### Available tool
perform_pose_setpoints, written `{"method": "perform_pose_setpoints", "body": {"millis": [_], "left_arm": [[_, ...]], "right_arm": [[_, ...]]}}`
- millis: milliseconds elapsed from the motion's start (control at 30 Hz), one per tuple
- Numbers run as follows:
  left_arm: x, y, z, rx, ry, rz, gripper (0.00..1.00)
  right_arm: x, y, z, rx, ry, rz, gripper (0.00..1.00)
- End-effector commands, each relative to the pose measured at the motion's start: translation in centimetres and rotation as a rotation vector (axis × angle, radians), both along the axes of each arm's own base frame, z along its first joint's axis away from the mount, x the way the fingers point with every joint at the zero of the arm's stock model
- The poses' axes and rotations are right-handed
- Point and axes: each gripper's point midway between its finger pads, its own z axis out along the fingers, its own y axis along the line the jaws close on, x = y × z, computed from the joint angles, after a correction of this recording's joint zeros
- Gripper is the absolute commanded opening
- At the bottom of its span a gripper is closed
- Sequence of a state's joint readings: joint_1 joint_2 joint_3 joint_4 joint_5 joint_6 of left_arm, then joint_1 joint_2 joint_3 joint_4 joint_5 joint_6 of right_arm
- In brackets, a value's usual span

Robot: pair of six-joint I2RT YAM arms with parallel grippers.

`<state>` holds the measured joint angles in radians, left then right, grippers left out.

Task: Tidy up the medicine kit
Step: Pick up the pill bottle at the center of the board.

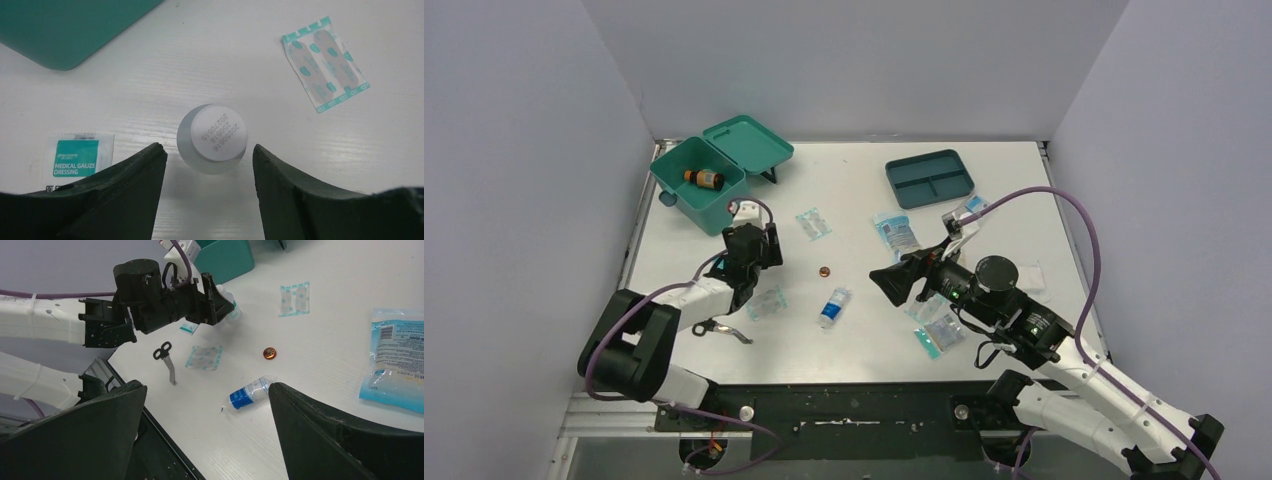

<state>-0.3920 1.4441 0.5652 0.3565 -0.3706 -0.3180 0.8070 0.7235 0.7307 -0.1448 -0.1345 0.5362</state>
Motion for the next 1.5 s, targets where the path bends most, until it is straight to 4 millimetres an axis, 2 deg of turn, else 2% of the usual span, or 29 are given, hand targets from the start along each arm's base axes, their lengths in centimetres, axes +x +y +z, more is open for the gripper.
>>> {"method": "perform_pose_setpoints", "body": {"millis": [0, 200, 433, 567, 800, 1100, 1300, 1467], "left_arm": [[1.8, -0.4, 1.7, -0.025, -0.088, 0.021, 0.61], [2.4, -0.4, 1.5, -0.018, -0.085, 0.017, 0.55], [2.9, -0.6, 1.7, -0.007, -0.084, 0.010, 0.43], [2.8, -0.6, 2.5, -0.016, -0.098, 0.011, 0.38], [2.4, -2.1, 5.9, -0.103, -0.091, -0.035, 0.38], [1.1, -3.2, 10.2, -0.231, 0.052, -0.130, 0.37], [0.9, -1.4, 13.4, -0.393, 0.129, -0.161, 0.33], [1.6, 0.4, 16.0, -0.415, 0.152, -0.160, 0.32]], "right_arm": [[0.0, -0.1, 1.2, 0.025, -0.032, -0.010, 1.00], [0.0, -0.3, 1.1, 0.022, -0.030, -0.017, 1.00], [0.1, -0.3, 1.1, 0.016, -0.031, -0.019, 1.00], [0.1, -0.2, 1.1, 0.017, -0.030, -0.017, 1.00], [0.1, -0.3, 0.8, 0.021, -0.022, -0.020, 1.00], [0.0, -0.1, 0.7, 0.025, -0.013, -0.016, 1.00], [0.1, 0.0, 0.7, 0.031, -0.007, -0.013, 1.00], [0.0, 0.2, 0.6, 0.036, 0.004, -0.007, 1.00]]}}
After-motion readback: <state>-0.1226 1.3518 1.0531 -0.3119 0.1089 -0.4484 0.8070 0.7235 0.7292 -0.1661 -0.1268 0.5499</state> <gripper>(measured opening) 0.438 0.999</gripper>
